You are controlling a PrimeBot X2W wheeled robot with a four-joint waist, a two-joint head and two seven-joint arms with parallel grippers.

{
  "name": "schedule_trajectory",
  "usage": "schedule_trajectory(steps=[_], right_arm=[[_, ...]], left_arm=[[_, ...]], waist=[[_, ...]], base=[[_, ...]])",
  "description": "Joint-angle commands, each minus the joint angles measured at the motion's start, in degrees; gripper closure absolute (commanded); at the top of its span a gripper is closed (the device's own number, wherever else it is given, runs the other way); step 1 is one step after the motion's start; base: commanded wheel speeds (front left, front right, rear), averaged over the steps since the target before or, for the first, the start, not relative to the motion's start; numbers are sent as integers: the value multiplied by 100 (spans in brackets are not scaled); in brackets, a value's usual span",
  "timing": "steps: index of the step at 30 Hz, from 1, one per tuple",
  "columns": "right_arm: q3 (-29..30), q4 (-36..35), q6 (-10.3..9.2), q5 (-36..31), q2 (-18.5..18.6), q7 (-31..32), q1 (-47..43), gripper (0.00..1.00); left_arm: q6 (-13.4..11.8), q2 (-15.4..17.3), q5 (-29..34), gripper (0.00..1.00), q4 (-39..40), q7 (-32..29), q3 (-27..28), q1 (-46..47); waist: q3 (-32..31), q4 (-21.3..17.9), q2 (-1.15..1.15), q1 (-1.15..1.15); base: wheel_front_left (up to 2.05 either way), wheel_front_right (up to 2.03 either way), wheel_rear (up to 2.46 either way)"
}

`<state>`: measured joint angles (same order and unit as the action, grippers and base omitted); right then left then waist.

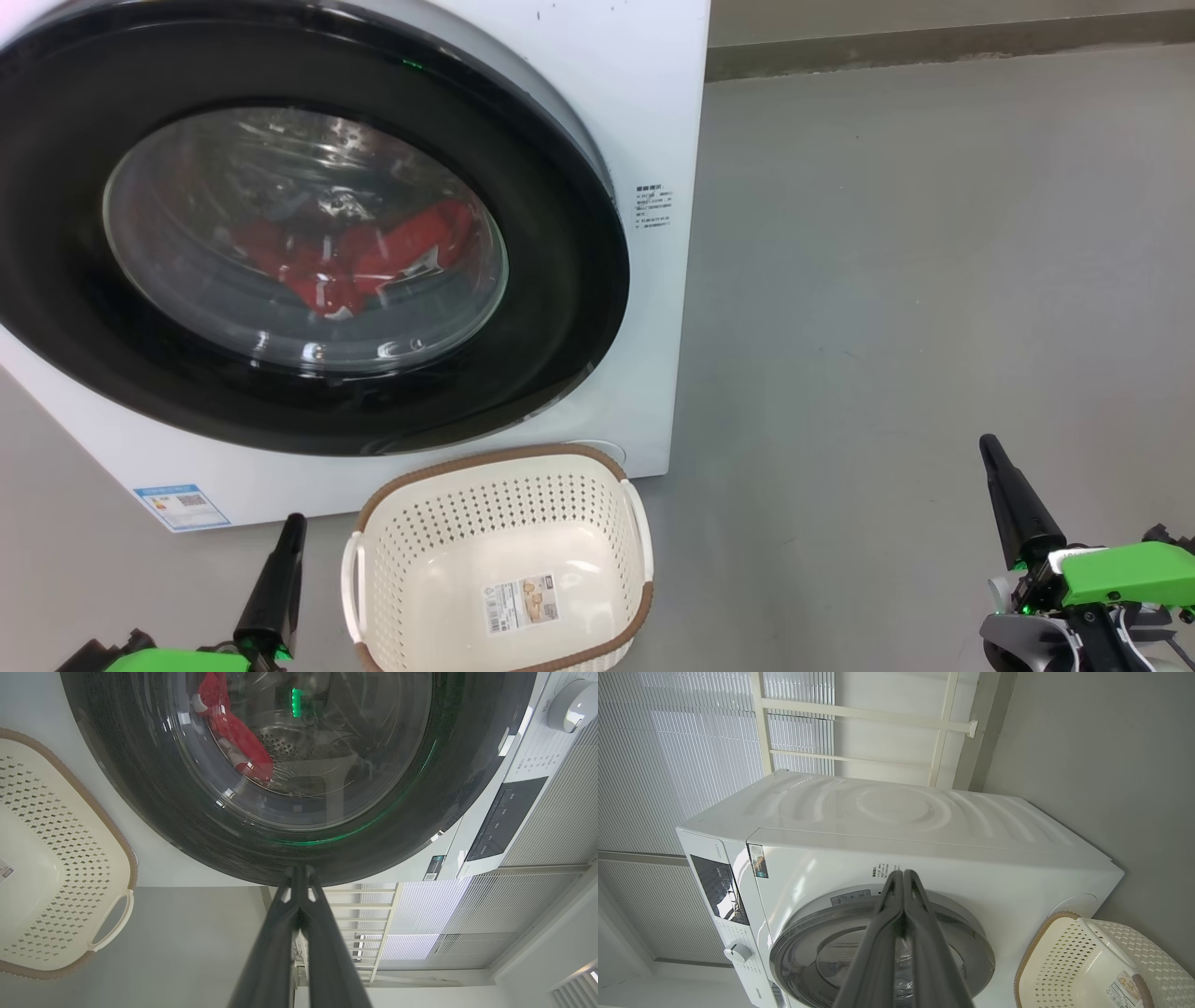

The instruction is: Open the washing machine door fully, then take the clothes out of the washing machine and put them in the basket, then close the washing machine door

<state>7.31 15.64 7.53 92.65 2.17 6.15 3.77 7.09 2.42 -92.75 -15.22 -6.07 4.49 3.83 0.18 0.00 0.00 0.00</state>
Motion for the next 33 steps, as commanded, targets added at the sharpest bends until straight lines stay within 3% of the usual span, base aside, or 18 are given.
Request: schedule_trajectory(steps=[1, 31, 32, 33], right_arm=[[-82, -162, -4, -46, 71, 32, 241, 100], [-82, -162, -4, -46, 71, 32, 241, 100], [0, 0, 0, 1, 0, 0, 0, 0], [-14, 48, 1, 3, -14, -8, -14, 0]], left_arm=[[40, 45, 56, 100, 120, -40, 200, 236], [40, 45, 56, 100, 120, -40, 200, 236], [0, 0, 0, 0, 1, 1, 0, 0], [-2, -2, -2, 0, -41, 6, -13, -18]], waist=[[0, 0, 0, 0], [0, 0, 0, 0], [0, 0, 0, 0], [0, 0, 0, 0]], base=[[0, 0, 0], [0, 0, 0], [0, 0, 0], [0, 0, 0]])
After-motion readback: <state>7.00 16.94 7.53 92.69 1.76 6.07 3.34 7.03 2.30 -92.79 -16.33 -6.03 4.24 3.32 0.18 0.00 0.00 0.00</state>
